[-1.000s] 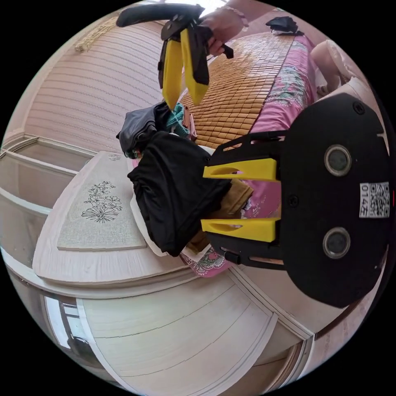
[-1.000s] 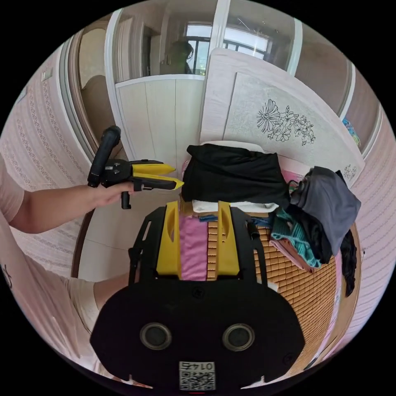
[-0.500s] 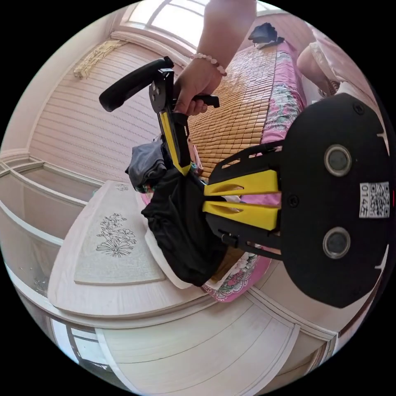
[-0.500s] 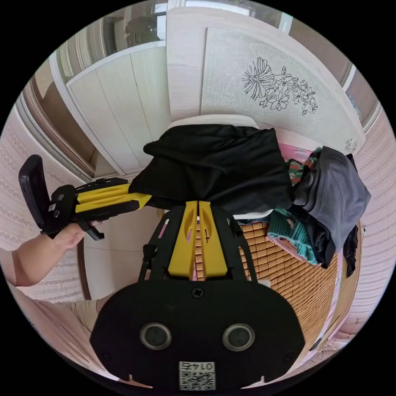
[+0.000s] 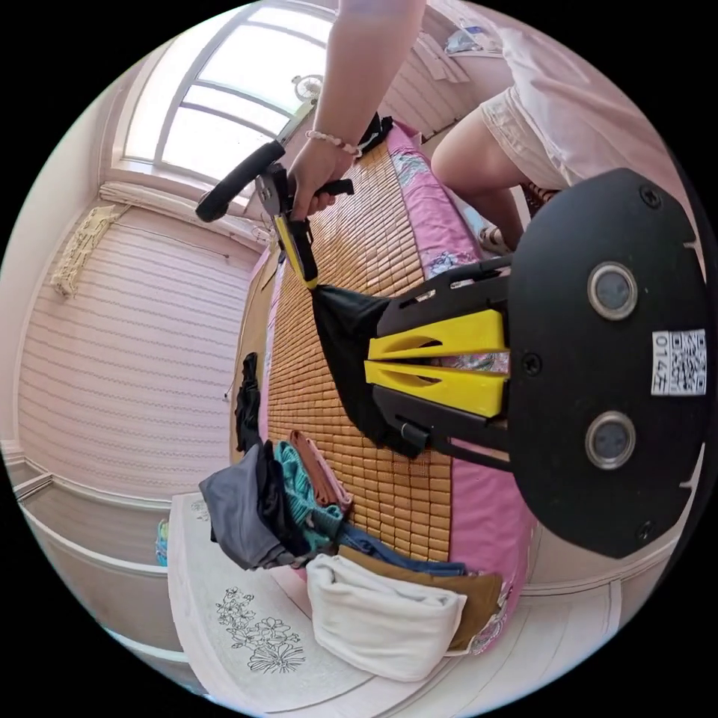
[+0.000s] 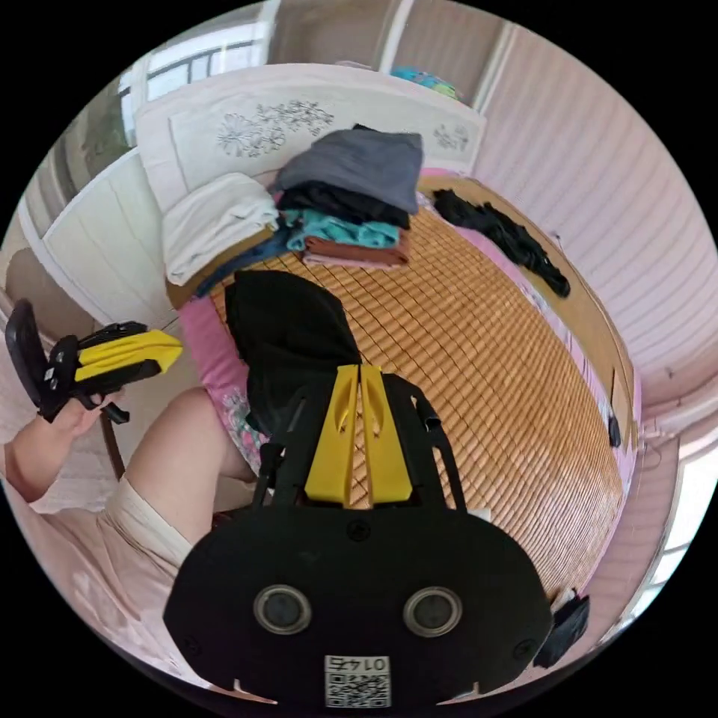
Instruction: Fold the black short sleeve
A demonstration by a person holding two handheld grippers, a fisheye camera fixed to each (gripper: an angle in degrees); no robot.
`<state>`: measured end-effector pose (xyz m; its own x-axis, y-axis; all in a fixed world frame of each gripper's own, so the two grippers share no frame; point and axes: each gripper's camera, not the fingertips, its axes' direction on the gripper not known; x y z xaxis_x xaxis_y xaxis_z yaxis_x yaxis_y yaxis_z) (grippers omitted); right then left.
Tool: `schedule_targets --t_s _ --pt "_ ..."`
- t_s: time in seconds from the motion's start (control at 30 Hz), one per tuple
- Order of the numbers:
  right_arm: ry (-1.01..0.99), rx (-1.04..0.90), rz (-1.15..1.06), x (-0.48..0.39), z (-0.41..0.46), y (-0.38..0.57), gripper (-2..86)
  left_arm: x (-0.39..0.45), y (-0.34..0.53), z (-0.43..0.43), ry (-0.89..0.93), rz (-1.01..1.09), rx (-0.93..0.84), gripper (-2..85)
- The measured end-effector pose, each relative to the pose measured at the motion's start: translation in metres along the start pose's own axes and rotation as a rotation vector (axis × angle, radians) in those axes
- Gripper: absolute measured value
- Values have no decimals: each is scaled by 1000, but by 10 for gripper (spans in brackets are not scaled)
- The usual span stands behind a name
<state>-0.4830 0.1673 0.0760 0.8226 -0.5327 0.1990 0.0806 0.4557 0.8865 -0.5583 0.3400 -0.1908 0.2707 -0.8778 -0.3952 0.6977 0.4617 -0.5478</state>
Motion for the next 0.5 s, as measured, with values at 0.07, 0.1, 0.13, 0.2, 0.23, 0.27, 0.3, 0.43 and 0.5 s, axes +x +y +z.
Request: schedule_targets --t_s 0.07,0.1,0.13,0.2,0.23,0.27,0.3,0.43,0.5 --pt "16 -69 127 45 10 43 -7 21 6 21 39 1 -52 -7" --pt "52 -111 211 72 14 74 -5 34 10 35 45 -2 -88 -5" --pt "74 -132 249 85 16 90 -4 40 12 42 47 1 -107 -4" --pt "121 -193 368 123 19 146 6 67 17 73 63 18 -183 9" --pt "115 -198 382 129 18 157 10 73 18 81 71 18 -201 17" --pt "93 -200 393 139 17 175 31 86 18 99 87 18 -232 31" --pt "71 -193 402 146 14 188 57 99 18 117 100 18 -259 44" --pt "47 -127 423 156 1 210 107 139 9 176 126 39 -354 66" --pt "44 -60 418 158 -10 218 110 164 -2 213 123 72 -406 75"
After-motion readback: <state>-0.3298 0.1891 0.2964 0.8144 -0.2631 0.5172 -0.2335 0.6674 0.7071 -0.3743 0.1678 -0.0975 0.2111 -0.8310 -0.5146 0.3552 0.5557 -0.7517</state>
